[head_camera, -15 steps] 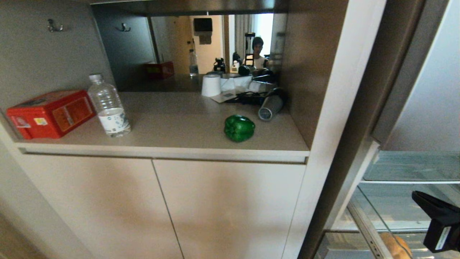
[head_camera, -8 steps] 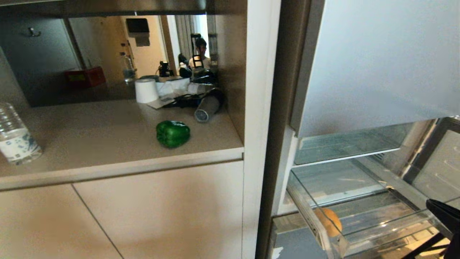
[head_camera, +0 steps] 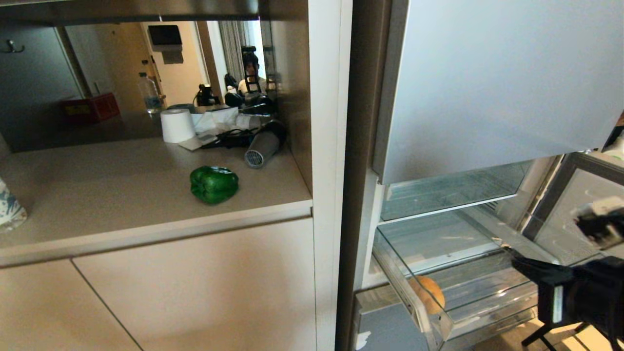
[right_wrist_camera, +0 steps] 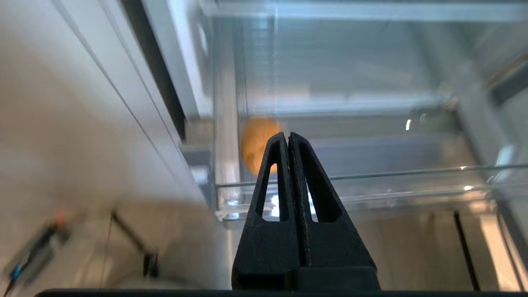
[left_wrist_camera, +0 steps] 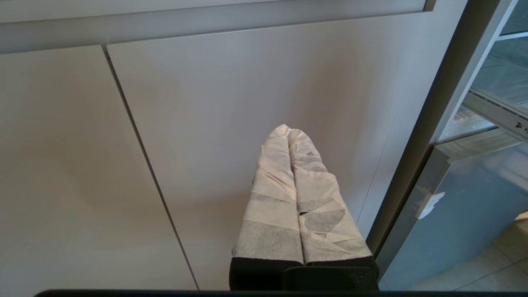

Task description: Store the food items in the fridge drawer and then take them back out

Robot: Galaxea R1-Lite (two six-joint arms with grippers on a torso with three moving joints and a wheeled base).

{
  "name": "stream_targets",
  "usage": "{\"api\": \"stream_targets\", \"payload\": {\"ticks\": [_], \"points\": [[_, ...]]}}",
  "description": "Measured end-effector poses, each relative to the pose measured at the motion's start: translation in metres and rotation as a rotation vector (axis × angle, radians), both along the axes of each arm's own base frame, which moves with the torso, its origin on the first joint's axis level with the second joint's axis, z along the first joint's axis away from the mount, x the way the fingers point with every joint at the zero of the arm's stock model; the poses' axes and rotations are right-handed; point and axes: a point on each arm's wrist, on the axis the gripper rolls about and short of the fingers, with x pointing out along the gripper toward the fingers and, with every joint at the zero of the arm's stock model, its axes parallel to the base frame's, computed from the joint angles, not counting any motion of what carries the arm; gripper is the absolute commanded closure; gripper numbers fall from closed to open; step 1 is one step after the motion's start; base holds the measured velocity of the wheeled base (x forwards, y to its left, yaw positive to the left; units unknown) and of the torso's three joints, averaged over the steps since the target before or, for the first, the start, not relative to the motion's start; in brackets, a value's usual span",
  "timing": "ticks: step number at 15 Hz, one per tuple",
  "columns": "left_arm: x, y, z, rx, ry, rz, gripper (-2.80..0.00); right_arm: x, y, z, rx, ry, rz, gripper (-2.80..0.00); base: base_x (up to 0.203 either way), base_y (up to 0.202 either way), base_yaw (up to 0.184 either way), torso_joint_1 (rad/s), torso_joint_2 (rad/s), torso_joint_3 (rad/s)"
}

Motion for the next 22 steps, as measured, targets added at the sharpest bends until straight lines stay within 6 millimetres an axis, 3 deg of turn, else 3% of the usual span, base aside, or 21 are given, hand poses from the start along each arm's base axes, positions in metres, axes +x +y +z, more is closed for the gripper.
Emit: {"api": "stream_targets", "payload": {"ticks": [3, 7, 10, 15, 16, 22], "points": [[0.000, 0.000, 0.000, 0.000, 0.000, 0.000, 0.00, 0.052, 0.008, -0.013, -0.018, 0.155, -0.036, 0.00, 0.000, 0.000, 0.000, 0.000, 0.00, 0.000], [0.000, 0.000, 0.000, 0.000, 0.000, 0.000, 0.00, 0.110, -0.002, -0.037, 0.008, 0.291, -0.072, 0.00, 0.000, 0.000, 0.000, 0.000, 0.00, 0.000], [0.000, 0.000, 0.000, 0.000, 0.000, 0.000, 0.00, 0.128, -0.004, -0.060, 0.009, 0.375, -0.074, 0.00, 0.000, 0.000, 0.000, 0.000, 0.00, 0.000], [0.000, 0.000, 0.000, 0.000, 0.000, 0.000, 0.00, 0.136, -0.003, -0.081, 0.001, 0.451, -0.063, 0.00, 0.000, 0.000, 0.000, 0.000, 0.00, 0.000], [0.000, 0.000, 0.000, 0.000, 0.000, 0.000, 0.00, 0.139, -0.002, -0.085, 0.006, 0.464, -0.052, -2.80, 0.000, 0.000, 0.000, 0.000, 0.00, 0.000], [0.000, 0.000, 0.000, 0.000, 0.000, 0.000, 0.00, 0.154, 0.003, -0.103, 0.016, 0.522, -0.010, -2.80, 0.000, 0.000, 0.000, 0.000, 0.00, 0.000]]}}
